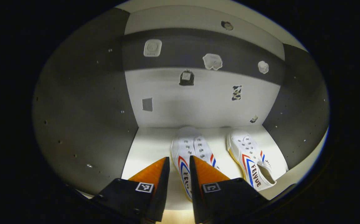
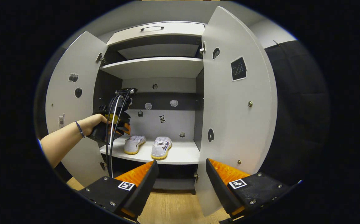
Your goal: Grab one shoe with the right hand and put it into the shoe cabinet, grab the other shoe with the left hand and put it into the shoe cabinet; then close the right door with the right hand and the left door with the left hand.
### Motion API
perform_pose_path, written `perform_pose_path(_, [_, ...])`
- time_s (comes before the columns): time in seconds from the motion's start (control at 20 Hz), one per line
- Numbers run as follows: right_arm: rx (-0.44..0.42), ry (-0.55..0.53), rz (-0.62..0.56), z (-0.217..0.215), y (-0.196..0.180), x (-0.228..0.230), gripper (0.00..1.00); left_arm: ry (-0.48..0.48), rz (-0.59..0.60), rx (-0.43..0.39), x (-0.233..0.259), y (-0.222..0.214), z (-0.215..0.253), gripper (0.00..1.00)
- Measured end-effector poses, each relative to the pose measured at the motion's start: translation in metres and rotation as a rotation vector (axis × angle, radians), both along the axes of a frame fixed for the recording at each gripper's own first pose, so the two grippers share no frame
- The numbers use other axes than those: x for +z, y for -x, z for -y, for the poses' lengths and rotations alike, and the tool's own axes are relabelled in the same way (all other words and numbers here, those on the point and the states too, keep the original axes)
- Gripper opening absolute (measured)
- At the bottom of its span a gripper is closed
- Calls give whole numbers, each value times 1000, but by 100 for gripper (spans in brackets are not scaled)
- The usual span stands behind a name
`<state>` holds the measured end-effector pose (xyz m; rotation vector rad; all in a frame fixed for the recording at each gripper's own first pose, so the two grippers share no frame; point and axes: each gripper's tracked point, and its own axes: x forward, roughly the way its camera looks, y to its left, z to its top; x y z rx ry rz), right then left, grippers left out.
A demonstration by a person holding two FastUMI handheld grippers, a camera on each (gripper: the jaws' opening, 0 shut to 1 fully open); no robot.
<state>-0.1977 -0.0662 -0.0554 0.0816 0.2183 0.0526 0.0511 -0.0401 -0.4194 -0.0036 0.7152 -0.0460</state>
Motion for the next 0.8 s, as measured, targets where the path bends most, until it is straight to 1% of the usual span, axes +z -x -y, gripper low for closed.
perform_pose_path(0.05, [9,-6,-1,-1,3,2,94,12,29,-11,13,6,5,57])
perform_pose_path(0.1, [16,-10,-3,-1,6,4,94,12,60,-13,28,14,6,66])
perform_pose_path(0.15, [23,-14,-4,0,10,7,94,8,93,-16,43,21,6,79])
perform_pose_path(0.25, [37,-21,10,3,16,17,94,-4,165,-24,74,38,7,82])
perform_pose_path(0.45, [84,-13,27,10,31,35,94,0,327,-46,147,84,18,82])
perform_pose_path(0.5, [91,-7,32,14,34,40,94,3,369,-52,165,98,21,88])
perform_pose_path(0.55, [95,-4,40,19,40,48,94,4,411,-65,183,113,26,100])
perform_pose_path(0.7, [95,-21,65,35,48,61,94,-14,493,-84,217,155,29,99])
perform_pose_path(0.8, [75,-22,64,53,52,68,94,-14,538,-79,235,182,32,98])
